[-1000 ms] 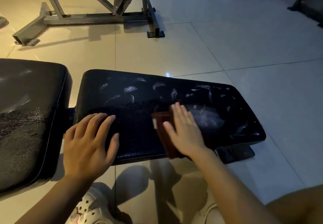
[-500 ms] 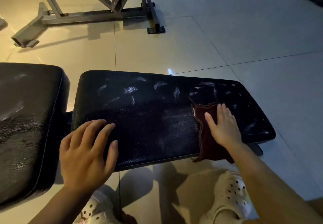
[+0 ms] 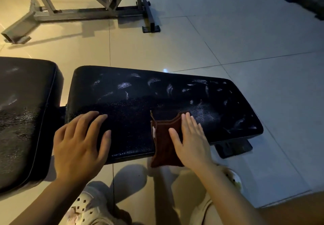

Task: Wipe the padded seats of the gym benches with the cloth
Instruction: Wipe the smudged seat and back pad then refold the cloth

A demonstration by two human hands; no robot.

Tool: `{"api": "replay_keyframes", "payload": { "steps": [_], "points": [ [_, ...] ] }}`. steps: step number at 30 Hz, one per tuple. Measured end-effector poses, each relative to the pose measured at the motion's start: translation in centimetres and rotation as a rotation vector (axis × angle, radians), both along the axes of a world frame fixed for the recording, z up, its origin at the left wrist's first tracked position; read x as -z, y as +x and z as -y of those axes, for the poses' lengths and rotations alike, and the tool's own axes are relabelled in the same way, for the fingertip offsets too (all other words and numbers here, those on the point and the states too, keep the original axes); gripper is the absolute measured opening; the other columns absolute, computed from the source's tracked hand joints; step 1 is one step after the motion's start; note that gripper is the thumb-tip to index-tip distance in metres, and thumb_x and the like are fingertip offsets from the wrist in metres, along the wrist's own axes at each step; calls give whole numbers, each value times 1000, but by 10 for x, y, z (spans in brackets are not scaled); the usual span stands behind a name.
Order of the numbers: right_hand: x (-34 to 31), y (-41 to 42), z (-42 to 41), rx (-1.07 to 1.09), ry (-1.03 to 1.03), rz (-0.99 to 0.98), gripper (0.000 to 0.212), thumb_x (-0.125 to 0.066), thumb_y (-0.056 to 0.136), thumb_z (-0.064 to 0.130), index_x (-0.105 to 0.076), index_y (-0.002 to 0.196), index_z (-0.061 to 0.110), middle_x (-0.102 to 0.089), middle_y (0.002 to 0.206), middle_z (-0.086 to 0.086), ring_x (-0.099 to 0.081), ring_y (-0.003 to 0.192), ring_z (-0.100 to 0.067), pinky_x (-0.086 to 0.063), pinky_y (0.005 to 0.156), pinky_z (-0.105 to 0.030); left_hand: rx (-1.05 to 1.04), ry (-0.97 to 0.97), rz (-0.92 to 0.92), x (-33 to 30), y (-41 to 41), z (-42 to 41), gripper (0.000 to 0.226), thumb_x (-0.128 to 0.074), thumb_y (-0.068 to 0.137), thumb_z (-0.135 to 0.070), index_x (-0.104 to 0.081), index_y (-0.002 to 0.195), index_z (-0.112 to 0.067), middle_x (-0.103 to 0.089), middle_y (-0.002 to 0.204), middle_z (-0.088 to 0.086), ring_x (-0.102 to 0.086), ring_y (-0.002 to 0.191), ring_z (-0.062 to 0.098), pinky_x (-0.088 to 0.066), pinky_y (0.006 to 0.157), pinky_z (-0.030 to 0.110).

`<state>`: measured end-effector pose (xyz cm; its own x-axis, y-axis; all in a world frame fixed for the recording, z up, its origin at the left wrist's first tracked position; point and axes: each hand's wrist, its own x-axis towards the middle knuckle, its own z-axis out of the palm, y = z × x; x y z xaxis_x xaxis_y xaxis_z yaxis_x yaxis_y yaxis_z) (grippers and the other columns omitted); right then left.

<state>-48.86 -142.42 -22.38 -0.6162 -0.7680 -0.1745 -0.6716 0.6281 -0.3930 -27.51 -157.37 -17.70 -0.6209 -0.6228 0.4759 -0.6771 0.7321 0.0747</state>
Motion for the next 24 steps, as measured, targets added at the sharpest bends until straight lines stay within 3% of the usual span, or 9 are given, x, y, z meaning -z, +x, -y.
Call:
{"api": "replay_keyframes", "payload": {
  "steps": [9,18,24],
  "points": [
    [23,-96,44,243,122,23,75,-10,99,61,4,156,14,8,164,-3,9,150,-16,8,122,-38,49,-117,-67,11,1,5,44,-42,94,-36,-66,117,-7,-64,118,16,-50,111,34,-36,84,46],
    [6,6,-1,181,23,11,79,1,90,60,10,154,15,13,162,1,17,147,-8,16,117,-28,32,-105,-62,7,0,2,43,-42,95,-36,-68,116,-8,-65,118,15,-51,110,33,-35,84,47],
    [16,-44,21,189,103,28,83,-6,93,67,10,155,15,15,163,-2,14,149,-14,13,119,-32,33,-108,-50,9,-1,2,44,-41,95,-37,-67,116,-8,-65,117,15,-52,110,35,-35,84,47]
  ]
}}
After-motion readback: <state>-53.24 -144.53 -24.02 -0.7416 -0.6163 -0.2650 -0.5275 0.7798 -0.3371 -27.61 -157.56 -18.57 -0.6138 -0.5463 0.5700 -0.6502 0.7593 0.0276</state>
